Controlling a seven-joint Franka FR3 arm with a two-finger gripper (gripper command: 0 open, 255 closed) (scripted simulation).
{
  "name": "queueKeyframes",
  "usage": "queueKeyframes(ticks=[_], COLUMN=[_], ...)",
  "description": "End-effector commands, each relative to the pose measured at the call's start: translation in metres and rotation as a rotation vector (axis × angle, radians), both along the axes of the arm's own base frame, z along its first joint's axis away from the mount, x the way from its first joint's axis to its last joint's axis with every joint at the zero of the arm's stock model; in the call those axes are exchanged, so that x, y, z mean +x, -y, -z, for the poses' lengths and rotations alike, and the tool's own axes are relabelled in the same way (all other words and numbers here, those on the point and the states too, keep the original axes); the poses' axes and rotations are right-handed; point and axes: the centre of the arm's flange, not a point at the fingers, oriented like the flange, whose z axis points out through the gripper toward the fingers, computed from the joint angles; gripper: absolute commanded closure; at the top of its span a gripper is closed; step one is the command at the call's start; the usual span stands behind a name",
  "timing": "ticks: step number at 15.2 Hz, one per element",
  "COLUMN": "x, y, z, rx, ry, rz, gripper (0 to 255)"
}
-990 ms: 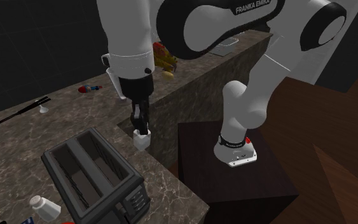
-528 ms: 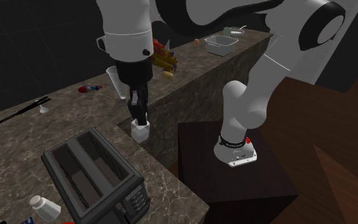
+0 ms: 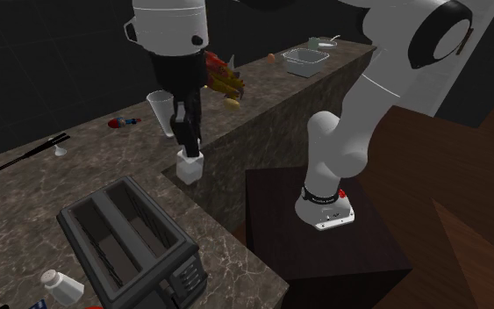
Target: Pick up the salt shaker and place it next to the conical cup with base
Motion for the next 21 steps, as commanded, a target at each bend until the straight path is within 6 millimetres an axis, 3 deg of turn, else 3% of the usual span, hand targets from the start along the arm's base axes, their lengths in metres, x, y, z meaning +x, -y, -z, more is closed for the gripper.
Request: queueKeyframes(ticks=[1,21], x=[0.001,0.039], y=[0.013,0.274], z=[-0.004,-0.004], rx=[0.0,0.0], ry=[0.0,0.0], rz=[0.0,0.0], gripper=[255,255])
